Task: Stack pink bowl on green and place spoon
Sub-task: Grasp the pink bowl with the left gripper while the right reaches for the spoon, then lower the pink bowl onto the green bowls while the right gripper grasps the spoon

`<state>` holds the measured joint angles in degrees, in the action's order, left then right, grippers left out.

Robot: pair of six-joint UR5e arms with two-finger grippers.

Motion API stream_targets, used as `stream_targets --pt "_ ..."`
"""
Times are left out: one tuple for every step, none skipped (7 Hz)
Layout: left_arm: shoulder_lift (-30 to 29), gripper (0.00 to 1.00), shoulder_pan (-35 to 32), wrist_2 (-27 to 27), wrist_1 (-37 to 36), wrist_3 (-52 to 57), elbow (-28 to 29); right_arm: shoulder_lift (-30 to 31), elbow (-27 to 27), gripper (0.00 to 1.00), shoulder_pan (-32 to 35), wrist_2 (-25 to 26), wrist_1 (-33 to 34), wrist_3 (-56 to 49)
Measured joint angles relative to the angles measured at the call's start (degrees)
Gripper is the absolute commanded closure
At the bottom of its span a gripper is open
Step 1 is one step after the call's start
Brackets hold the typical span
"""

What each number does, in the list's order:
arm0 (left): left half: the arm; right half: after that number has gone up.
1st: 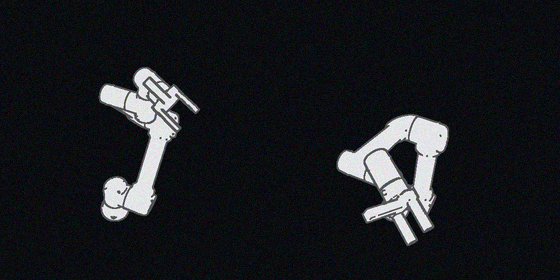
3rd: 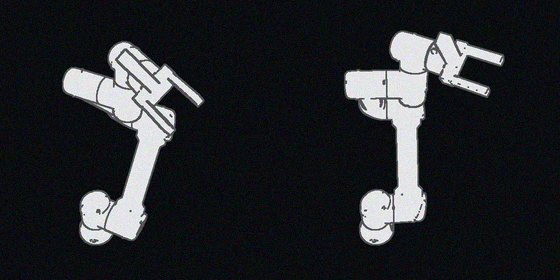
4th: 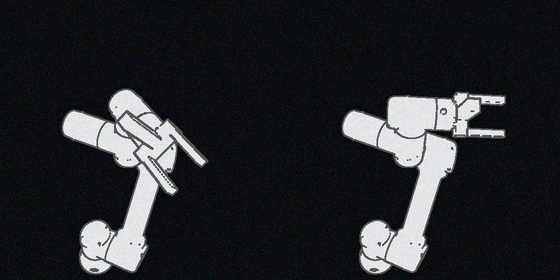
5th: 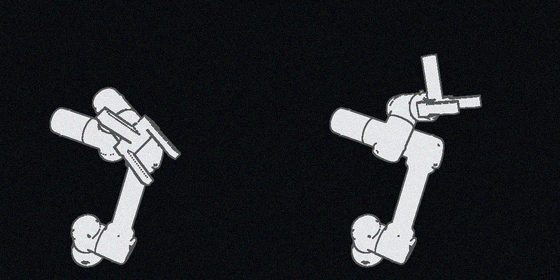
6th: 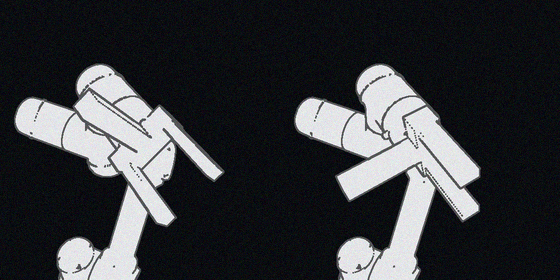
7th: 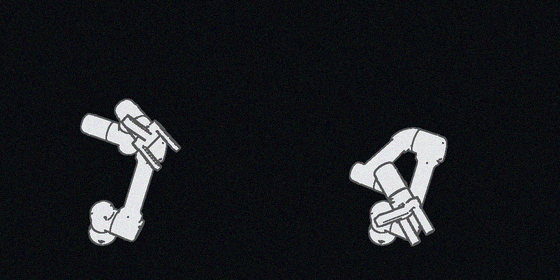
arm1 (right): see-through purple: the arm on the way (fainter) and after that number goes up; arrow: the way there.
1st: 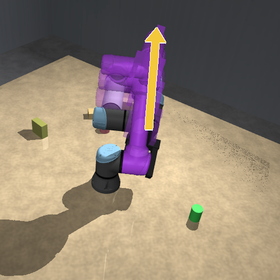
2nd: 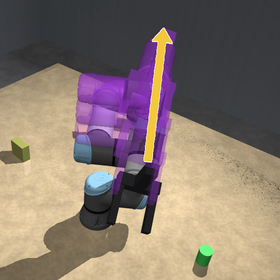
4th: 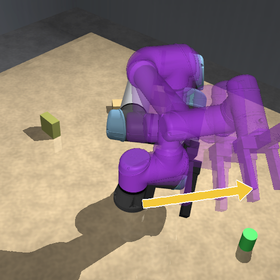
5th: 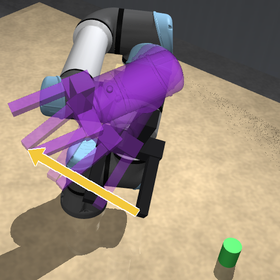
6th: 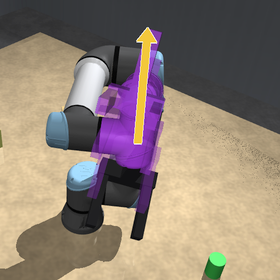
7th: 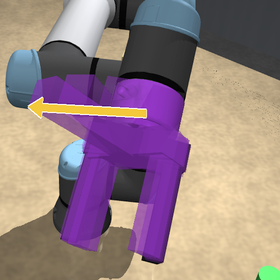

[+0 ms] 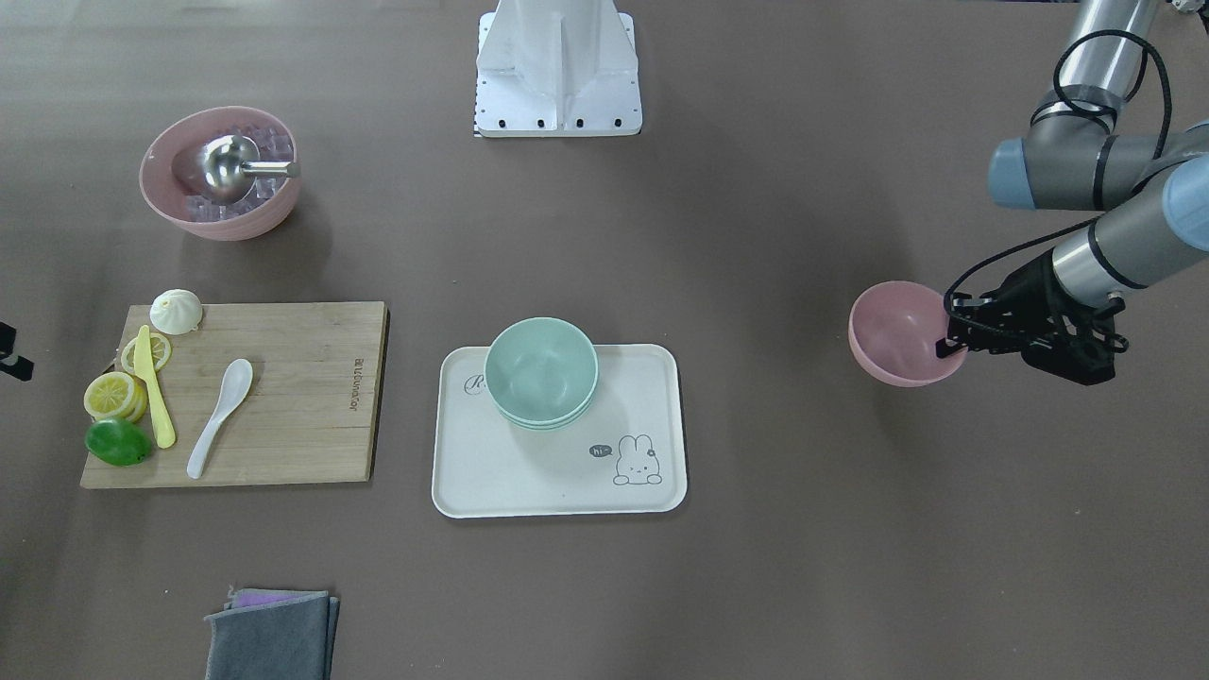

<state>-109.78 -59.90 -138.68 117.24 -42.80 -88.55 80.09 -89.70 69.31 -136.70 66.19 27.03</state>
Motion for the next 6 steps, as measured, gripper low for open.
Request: stream_targets --pt "-7.32 1.0 2.81 1.58 -4.36 -9.1 -0.96 -1.52 -1.65 0.17 -4.58 2.85 -0.01 7.82" --pt "-14.32 1.0 6.95 5.92 -8.98 -15.74 -1.02 -3.06 -2.73 0.23 -9.2 5.94 -0.01 15.19" --pt "-20.19 1.0 10.56 10.49 -12.54 -19.57 0.15 -4.52 -2.63 0.28 -12.84 8.88 0.03 20.1" --pt "-24.9 1.0 12.62 12.98 -14.32 -21.98 2.66 -6.04 -1.11 0.35 -15.0 11.18 0.13 22.28" --pt "-28.3 1.0 14.33 14.83 -14.88 -23.98 5.14 -7.57 1.16 0.36 -15.8 12.17 0.21 23.05" --pt "-30.04 1.0 16.04 16.92 -14.94 -25.27 6.46 -8.57 2.82 0.36 -15.91 12.53 0.26 23.3"
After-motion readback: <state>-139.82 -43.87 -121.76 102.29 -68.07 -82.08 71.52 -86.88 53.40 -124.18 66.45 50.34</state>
